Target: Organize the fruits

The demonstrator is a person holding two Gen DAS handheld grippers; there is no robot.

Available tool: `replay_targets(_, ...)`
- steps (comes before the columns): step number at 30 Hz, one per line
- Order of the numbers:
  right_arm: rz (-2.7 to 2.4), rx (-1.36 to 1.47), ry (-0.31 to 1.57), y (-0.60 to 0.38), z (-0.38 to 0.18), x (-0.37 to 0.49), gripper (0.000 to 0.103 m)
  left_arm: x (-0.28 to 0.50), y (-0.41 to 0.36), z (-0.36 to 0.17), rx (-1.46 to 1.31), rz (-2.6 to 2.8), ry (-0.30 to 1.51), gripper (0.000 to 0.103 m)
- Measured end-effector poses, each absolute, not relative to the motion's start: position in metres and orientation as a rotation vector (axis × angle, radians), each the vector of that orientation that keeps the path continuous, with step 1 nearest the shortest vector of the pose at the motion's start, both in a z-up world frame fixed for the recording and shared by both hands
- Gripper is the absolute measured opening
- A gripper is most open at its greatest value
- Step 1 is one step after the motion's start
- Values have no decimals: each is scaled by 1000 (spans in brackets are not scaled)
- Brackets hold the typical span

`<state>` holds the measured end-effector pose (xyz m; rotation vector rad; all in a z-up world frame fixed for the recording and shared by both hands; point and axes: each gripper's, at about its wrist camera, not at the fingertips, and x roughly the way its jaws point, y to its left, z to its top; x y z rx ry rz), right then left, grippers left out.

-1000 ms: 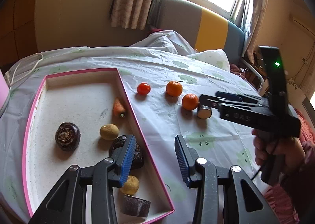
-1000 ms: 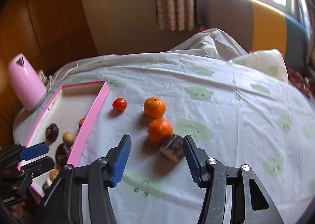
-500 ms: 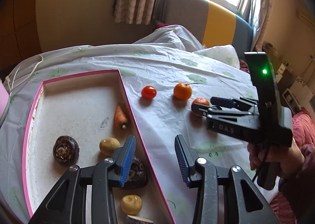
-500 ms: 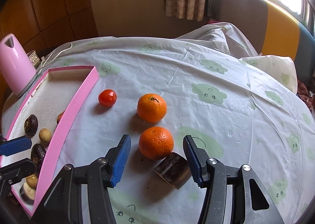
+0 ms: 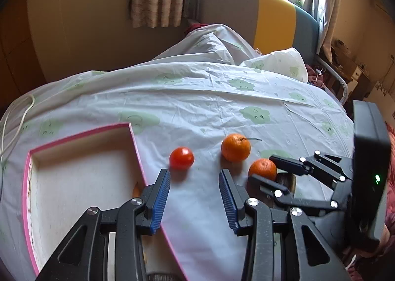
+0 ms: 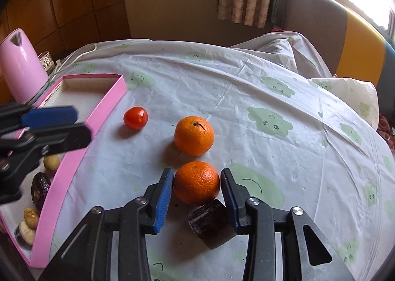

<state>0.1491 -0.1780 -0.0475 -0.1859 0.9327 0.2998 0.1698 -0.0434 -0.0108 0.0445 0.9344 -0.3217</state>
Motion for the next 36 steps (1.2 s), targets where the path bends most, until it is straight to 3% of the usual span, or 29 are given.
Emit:
replay_targets(11, 322, -134, 935, -185, -47, 150, 40, 209, -58, -52, 110, -263, 1035, 42)
replay_targets(12, 322, -133, 934, -186, -47, 150, 40, 210, -57, -55, 103, -257, 1044, 41)
replay_targets(13, 322, -131, 933, -186, -47, 150, 40, 212, -56, -58, 92, -262, 1055, 29)
replay_targets(15, 322, -128, 931, -186, -48, 150, 40, 212, -54, -61, 69, -267, 1051, 29)
replay_targets(36, 259, 41, 841, -195, -9, 123, 38, 116, -41, -7, -41, -300, 909, 29)
